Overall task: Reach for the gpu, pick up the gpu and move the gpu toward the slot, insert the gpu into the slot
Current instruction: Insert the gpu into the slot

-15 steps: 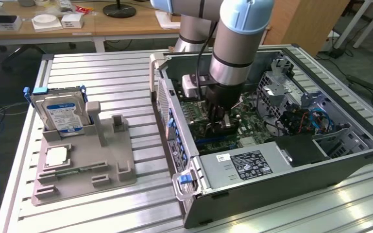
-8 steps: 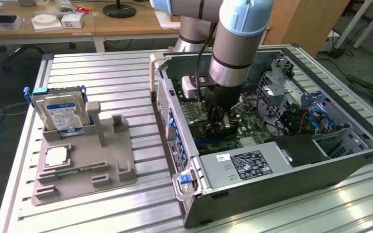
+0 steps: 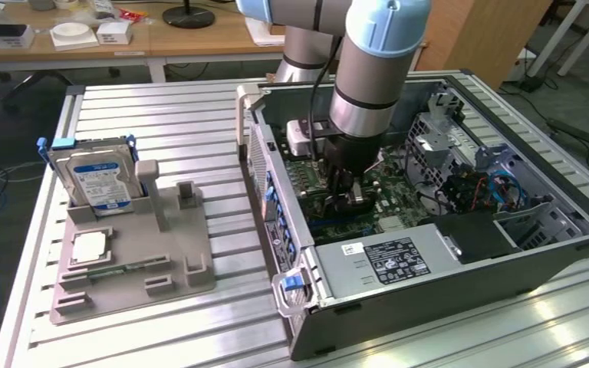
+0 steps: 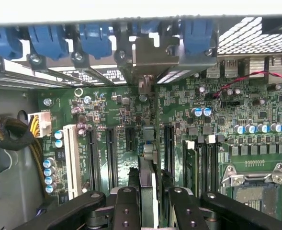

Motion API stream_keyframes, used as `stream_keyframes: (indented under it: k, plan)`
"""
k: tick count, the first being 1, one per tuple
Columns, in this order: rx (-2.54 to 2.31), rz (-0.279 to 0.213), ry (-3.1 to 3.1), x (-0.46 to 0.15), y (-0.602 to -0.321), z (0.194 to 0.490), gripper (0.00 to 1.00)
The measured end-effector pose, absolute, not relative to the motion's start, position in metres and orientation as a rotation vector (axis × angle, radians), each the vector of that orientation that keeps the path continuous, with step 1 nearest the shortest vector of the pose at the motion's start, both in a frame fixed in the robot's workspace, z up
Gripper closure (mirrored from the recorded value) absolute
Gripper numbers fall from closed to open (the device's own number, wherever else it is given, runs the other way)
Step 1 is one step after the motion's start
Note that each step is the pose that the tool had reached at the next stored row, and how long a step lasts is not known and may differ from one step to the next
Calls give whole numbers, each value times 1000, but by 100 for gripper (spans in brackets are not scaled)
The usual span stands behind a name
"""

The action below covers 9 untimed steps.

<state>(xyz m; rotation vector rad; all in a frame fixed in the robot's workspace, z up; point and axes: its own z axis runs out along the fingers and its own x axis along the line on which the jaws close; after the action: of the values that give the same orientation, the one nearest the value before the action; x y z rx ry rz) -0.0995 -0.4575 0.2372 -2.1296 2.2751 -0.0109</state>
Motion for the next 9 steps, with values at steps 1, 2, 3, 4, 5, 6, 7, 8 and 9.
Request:
stream_keyframes:
  k: [1, 2, 3, 4, 5, 6, 7, 8, 9]
  plan:
    - [-2130, -11, 2275, -99, -458, 239, 72]
    - [-2130, -11, 2275, -99, -458, 240, 72]
    - [-2130, -11, 2275, -99, -458, 240, 72]
    - [-2129, -11, 2275, -100, -458, 240, 72]
    - [-2130, -11, 2275, -100, -458, 240, 72]
    - [-2130, -11, 2275, -100, -458, 240, 72]
    - [-2130, -11, 2275, -100, -458, 240, 72]
    - [-2130, -11, 2275, -100, -458, 240, 72]
    - [-2130, -11, 2275, -100, -458, 240, 72]
